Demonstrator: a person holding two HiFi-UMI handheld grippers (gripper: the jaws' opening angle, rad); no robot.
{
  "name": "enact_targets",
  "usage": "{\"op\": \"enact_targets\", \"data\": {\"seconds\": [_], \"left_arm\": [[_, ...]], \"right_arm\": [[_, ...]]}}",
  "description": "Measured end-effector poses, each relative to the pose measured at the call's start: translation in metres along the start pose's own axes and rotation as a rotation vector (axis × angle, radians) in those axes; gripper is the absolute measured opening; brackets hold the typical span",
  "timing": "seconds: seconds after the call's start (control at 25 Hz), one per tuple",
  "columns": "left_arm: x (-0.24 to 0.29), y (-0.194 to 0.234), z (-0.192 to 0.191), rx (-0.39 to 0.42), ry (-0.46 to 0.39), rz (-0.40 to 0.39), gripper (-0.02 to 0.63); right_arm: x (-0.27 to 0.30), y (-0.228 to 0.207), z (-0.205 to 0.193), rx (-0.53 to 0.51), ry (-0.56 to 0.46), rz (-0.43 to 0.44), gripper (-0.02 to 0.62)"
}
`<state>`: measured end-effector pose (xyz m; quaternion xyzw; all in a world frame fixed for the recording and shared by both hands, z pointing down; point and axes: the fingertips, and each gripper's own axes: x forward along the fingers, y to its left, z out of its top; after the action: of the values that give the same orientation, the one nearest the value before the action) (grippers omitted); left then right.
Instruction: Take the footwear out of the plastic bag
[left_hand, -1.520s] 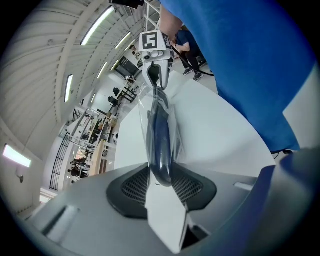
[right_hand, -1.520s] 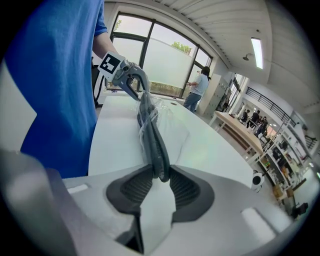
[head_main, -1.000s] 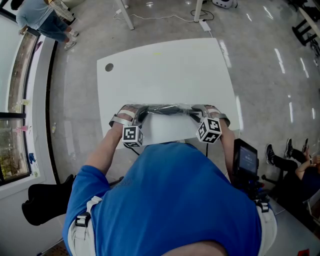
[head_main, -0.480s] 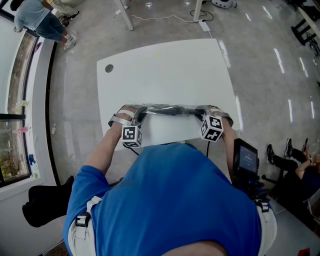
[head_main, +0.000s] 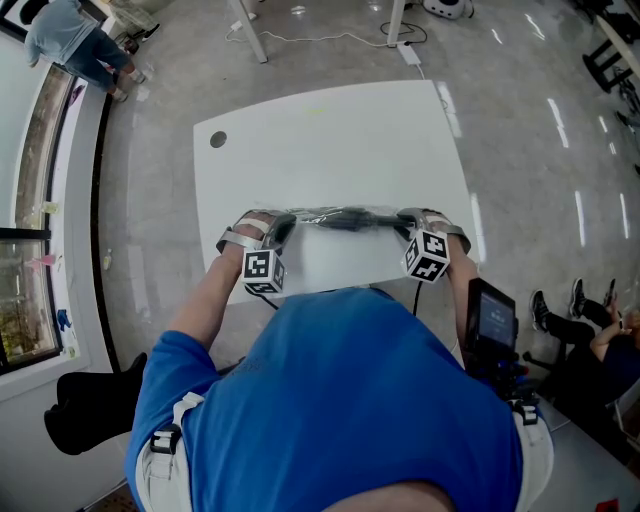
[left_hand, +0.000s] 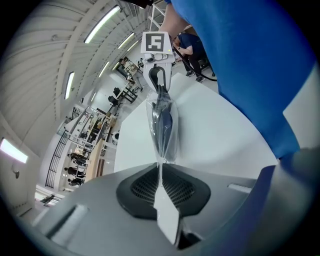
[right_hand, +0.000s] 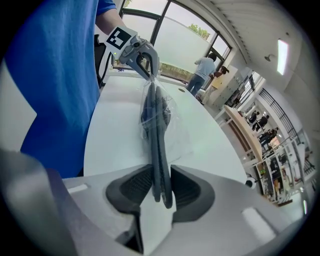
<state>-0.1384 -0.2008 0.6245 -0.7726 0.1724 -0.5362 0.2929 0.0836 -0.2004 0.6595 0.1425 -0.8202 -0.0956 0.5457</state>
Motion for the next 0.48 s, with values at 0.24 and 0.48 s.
{"op": "enact_targets", "data": {"seconds": [0.24,0.48], "left_arm": [[-0.006,0.000,0.001,-0.019,0.001,-0.002,0.018],[-0.009,-0.004,0.004,-0.028,0.002,-0.002,0.017]], "right_arm": [[0.001,-0.001,0.012,-0.044,0.002,-0.012,0.133],[-0.002,-0.002,0.022,-0.108,0.029,-0.026,0.133]]}}
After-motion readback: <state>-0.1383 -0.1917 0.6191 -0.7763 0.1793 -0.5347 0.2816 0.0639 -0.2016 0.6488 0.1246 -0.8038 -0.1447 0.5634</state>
